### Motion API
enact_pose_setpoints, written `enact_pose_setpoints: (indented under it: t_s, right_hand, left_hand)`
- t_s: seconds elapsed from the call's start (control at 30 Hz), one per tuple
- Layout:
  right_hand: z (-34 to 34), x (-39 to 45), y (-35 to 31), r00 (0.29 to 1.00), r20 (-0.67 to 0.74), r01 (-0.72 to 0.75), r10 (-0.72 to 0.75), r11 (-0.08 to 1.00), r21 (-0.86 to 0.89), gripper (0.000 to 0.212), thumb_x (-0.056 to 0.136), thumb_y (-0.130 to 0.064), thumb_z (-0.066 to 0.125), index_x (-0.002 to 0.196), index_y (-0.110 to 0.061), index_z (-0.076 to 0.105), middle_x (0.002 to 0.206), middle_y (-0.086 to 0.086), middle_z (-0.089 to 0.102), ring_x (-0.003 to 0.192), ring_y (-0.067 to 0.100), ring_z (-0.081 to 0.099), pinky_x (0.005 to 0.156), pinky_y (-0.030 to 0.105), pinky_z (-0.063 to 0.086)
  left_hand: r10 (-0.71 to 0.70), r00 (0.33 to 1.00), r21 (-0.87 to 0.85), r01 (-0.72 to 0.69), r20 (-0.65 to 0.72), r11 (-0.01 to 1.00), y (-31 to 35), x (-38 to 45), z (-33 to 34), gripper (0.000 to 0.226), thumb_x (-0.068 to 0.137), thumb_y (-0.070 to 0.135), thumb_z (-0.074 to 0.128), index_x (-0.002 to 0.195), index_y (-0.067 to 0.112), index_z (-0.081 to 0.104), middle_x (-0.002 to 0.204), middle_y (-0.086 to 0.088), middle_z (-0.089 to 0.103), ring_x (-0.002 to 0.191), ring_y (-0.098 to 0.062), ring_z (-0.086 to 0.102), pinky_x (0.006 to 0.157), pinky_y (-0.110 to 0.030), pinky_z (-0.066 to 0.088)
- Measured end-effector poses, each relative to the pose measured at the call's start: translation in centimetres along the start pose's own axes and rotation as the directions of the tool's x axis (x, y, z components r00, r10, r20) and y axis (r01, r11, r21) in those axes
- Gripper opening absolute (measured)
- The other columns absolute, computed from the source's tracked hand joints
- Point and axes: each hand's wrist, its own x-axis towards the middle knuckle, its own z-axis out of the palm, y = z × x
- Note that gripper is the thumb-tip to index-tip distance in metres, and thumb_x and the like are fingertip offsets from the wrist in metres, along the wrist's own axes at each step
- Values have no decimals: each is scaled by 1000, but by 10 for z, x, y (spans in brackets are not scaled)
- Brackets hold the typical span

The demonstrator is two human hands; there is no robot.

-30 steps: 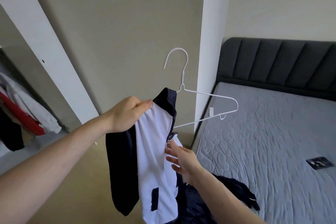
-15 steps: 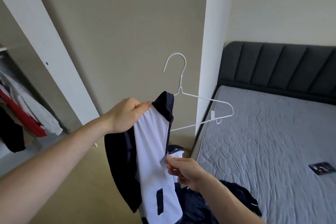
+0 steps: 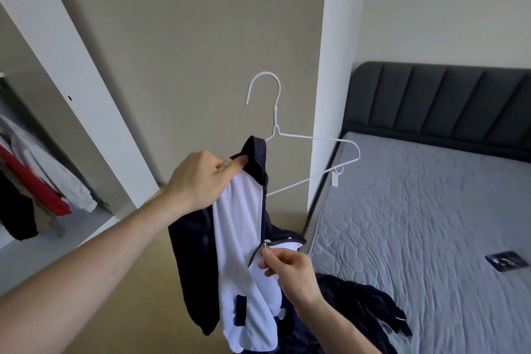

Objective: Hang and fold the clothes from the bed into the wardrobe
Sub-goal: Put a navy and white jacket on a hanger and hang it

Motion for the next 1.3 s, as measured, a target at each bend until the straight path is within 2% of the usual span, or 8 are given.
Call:
enact_pose_setpoints:
  t_s: [0.13,0.27,0.47,0.77,0.9,1.03,1.17,1.3]
  right_hand:
    - [5,-1,-2,946,43,-325,322,938,121,25,89,-40,76,92,-16,81,91,-1,80,71,6,66,68,25,40]
    - [6,5,-8,929,-35,-360,369,921,149,24,90,-39,74,93,-15,79,91,-2,80,67,5,66,64,25,41]
    - [14,5,-25,983,-113,-121,142,977,177,23,96,-33,69,85,-18,82,93,-3,80,67,5,62,57,20,45]
    - [24,-5,-46,975,-99,216,-197,940,265,23,105,-21,59,90,-14,74,104,6,76,102,17,71,90,35,59]
    - [24,-9,-49,938,-60,348,-343,930,123,20,106,-24,57,98,-20,75,107,3,75,108,20,69,100,42,55]
    - [18,-9,-53,926,-66,373,-371,927,29,19,105,-23,59,96,-24,75,104,-2,75,107,16,69,100,48,55]
    - [15,-13,-49,926,-77,371,-370,929,2,16,102,-23,61,94,-23,75,102,-1,75,108,18,68,100,53,54]
    - [6,-17,-43,914,-94,390,-396,918,-75,16,103,-20,60,93,-22,73,98,-3,74,101,17,68,93,46,58]
  left_hand:
    - [23,1000,-120,-21,18,993,6,1,5,69,96,65,52,57,18,19,53,6,16,53,-15,17,54,-36,19]
    - [33,999,-196,-30,13,980,14,-6,14,69,95,65,53,58,17,19,52,8,16,52,-14,18,49,-31,18]
    - [-97,994,-345,76,-44,935,11,3,3,66,95,55,60,56,22,18,52,7,19,50,-12,20,42,-20,20]
    - [-154,988,-89,154,-1,984,7,-15,27,75,43,85,80,63,21,46,56,13,38,50,-7,37,47,-23,36]
    - [-143,926,-156,208,350,966,5,-26,50,62,63,86,71,91,32,79,86,11,77,81,-10,70,85,-38,59]
    - [-47,942,-322,160,332,933,8,-26,60,29,86,59,65,102,40,80,102,15,78,105,-7,70,102,-37,53]
    - [-94,976,-301,151,195,942,8,-15,61,44,82,47,60,62,8,57,66,8,54,67,-12,50,76,-45,51]
    - [-146,966,-319,210,214,924,7,-10,60,51,73,59,71,58,13,56,55,12,56,58,-7,52,62,-26,45]
